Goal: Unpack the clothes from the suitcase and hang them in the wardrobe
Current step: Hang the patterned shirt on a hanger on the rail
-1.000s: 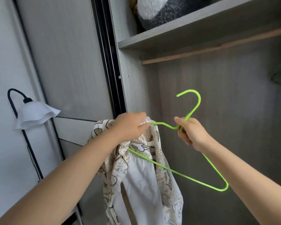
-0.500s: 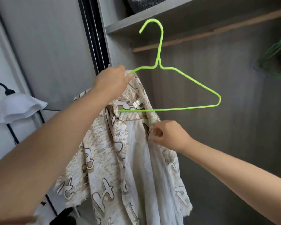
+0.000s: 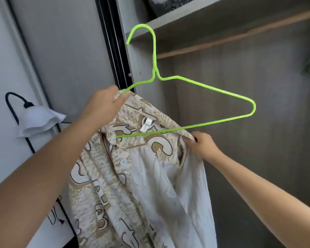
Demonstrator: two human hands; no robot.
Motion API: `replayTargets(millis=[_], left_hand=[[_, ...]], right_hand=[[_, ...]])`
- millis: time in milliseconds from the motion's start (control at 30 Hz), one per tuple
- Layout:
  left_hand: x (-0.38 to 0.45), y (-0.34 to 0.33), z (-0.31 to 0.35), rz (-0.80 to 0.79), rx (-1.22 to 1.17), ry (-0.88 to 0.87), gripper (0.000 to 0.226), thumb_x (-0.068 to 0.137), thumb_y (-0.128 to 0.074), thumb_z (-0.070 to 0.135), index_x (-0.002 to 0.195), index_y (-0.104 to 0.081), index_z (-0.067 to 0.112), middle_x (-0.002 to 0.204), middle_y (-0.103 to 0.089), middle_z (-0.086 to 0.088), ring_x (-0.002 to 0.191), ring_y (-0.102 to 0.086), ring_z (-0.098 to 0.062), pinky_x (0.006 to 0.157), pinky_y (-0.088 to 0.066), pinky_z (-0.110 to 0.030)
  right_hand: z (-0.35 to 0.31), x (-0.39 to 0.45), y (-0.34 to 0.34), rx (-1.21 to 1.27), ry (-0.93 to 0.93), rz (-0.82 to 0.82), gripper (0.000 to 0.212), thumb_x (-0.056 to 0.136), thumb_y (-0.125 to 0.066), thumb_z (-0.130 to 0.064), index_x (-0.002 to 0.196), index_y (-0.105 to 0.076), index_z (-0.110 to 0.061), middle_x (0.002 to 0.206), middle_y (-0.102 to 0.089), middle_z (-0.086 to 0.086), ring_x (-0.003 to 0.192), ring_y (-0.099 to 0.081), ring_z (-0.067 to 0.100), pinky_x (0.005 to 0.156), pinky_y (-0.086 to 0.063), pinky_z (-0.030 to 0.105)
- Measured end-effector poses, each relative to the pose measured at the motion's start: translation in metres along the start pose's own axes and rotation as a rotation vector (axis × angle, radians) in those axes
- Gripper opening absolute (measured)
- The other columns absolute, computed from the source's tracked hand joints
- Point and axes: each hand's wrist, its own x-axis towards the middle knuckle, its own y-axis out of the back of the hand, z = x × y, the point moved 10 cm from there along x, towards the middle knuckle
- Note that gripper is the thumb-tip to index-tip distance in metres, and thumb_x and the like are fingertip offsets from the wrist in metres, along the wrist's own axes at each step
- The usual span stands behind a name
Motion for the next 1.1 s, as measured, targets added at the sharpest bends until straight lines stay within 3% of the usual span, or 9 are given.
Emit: replayTargets(millis=[200, 333, 433, 533, 600, 700, 900, 1000, 1100], left_hand=[[-0.028, -0.019, -0.044, -0.120, -0.191, 0.034, 0.066, 0.077, -0.039, 0.057, 0.095, -0.058, -0.004, 0.074, -0.048, -0.016, 0.071, -0.046, -0.020, 0.055, -0.028, -0.030], [-0.035, -0.044, -0.040, -0.254, -0.128, -0.031, 0.071, 0.060, -0.027, 0.073, 0.082, -0.056, 0.012, 0.076, -0.054, -0.009, 0.075, -0.050, -0.019, 0.057, -0.033, -0.024], [-0.036, -0.060, -0.039, -0.299, -0.046, -0.065, 0.074, 0.058, -0.024, 0.081, 0.068, -0.050, 0.012, 0.060, -0.048, -0.005, 0.068, -0.049, -0.023, 0.057, -0.032, -0.028], [-0.036, -0.078, -0.030, -0.353, 0.114, -0.117, 0.072, 0.072, -0.025, 0.082, 0.072, -0.049, 0.013, 0.064, -0.050, -0.007, 0.076, -0.052, -0.027, 0.062, -0.039, -0.031], [-0.036, -0.088, -0.016, -0.370, 0.325, -0.202, 0.062, 0.087, -0.028, 0.066, 0.096, -0.056, 0.011, 0.088, -0.060, -0.016, 0.094, -0.057, -0.032, 0.068, -0.038, -0.032], [-0.034, -0.091, -0.001, -0.311, 0.502, -0.289, 0.066, 0.088, -0.020, 0.065, 0.109, -0.052, 0.011, 0.106, -0.063, -0.016, 0.102, -0.059, -0.032, 0.074, -0.043, -0.033], [-0.023, -0.076, 0.011, -0.072, 0.530, -0.207, 0.051, 0.094, -0.031, 0.047, 0.106, -0.053, 0.003, 0.096, -0.065, -0.018, 0.090, -0.063, -0.036, 0.065, -0.040, -0.034], [-0.022, -0.071, 0.024, 0.060, 0.490, -0.327, 0.042, 0.084, -0.061, 0.038, 0.068, -0.058, -0.001, 0.050, -0.056, -0.016, 0.040, -0.057, -0.030, 0.042, -0.041, -0.028], [-0.022, -0.057, 0.032, 0.280, 0.526, -0.387, 0.049, 0.080, -0.049, 0.045, 0.047, -0.050, 0.008, 0.033, -0.040, -0.005, 0.023, -0.039, -0.019, 0.034, -0.035, -0.017]], right_hand=[[-0.014, -0.006, 0.033, 0.099, 0.170, -0.168, 0.042, 0.076, -0.072, -0.021, 0.053, -0.038, -0.017, 0.049, -0.035, -0.010, 0.044, -0.035, 0.000, 0.047, -0.025, 0.019], [-0.024, -0.012, 0.043, -0.179, 0.260, -0.281, 0.054, 0.078, -0.056, -0.059, 0.054, -0.035, -0.016, 0.050, -0.031, -0.008, 0.048, -0.036, 0.003, 0.048, -0.030, 0.016], [-0.017, -0.012, 0.038, -0.551, 0.240, -0.364, 0.051, 0.082, -0.064, -0.041, 0.053, -0.029, -0.017, 0.051, -0.036, -0.002, 0.052, -0.037, 0.011, 0.052, -0.031, 0.018], [-0.012, -0.013, 0.038, -1.026, 0.202, -0.379, 0.015, 0.087, -0.055, -0.029, 0.088, -0.054, -0.014, 0.099, -0.063, 0.008, 0.095, -0.058, 0.027, 0.072, -0.044, 0.027], [-0.011, -0.011, 0.047, -1.235, 0.173, -0.344, 0.030, 0.089, -0.046, -0.015, 0.119, -0.049, -0.017, 0.118, -0.058, 0.006, 0.108, -0.057, 0.027, 0.079, -0.046, 0.029], [-0.013, -0.012, 0.058, -1.338, 0.184, -0.311, 0.041, 0.089, -0.041, -0.005, 0.127, -0.042, -0.019, 0.124, -0.052, 0.003, 0.110, -0.058, 0.025, 0.074, -0.043, 0.028], [-0.013, -0.016, 0.080, -1.080, 0.022, -0.218, 0.038, 0.083, -0.044, -0.003, 0.121, -0.042, -0.010, 0.112, -0.054, 0.012, 0.102, -0.058, 0.033, 0.066, -0.038, 0.029], [-0.017, -0.022, 0.075, -0.879, -0.047, -0.282, 0.027, 0.085, -0.050, -0.013, 0.111, -0.050, -0.005, 0.110, -0.057, 0.013, 0.102, -0.055, 0.033, 0.073, -0.045, 0.031], [-0.025, -0.030, 0.069, -0.671, -0.055, -0.366, 0.023, 0.089, -0.054, -0.028, 0.096, -0.054, -0.006, 0.087, -0.053, 0.004, 0.086, -0.051, 0.021, 0.066, -0.039, 0.027]])
